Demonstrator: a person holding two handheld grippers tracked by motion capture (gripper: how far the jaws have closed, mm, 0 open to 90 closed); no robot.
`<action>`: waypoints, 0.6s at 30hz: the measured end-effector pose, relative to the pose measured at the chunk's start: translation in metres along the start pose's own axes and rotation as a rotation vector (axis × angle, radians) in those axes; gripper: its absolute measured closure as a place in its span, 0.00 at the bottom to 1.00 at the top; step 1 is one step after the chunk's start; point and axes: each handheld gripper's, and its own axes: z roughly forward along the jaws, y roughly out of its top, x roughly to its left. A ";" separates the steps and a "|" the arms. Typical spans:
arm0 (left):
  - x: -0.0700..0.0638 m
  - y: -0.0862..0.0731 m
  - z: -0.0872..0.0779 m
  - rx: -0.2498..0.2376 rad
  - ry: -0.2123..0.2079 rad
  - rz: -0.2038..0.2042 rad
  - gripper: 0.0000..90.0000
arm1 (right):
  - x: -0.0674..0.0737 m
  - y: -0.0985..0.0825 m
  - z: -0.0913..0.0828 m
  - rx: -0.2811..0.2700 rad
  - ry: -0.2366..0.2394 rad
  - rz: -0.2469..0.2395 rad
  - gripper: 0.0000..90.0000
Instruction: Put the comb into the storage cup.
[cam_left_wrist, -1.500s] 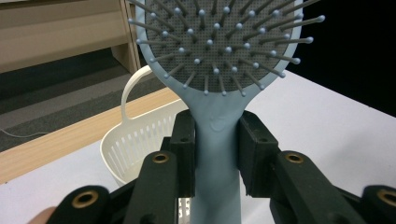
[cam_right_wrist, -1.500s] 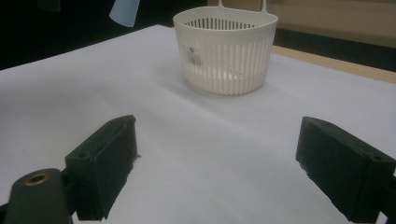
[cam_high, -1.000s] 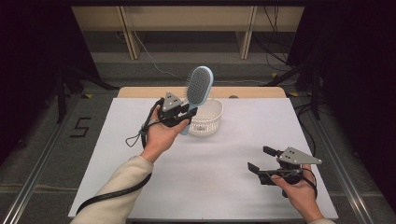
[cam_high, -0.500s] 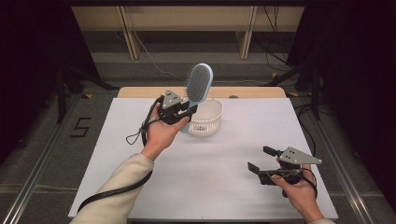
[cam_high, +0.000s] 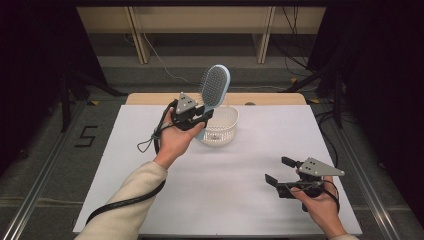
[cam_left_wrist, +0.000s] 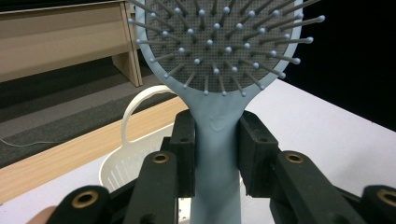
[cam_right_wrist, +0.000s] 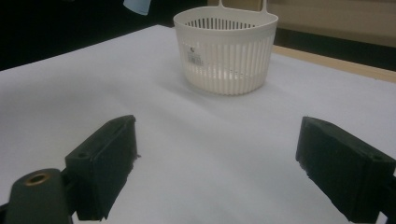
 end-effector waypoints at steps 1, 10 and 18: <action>0.000 0.000 0.000 0.000 0.001 0.001 0.77 | 0.000 0.000 0.000 0.000 0.001 0.001 0.15; 0.000 0.002 0.003 0.006 0.001 0.004 0.77 | 0.001 0.000 0.000 0.002 0.002 0.004 0.15; -0.002 0.003 0.007 0.011 0.010 0.019 0.77 | 0.000 0.000 0.000 0.003 0.002 0.005 0.15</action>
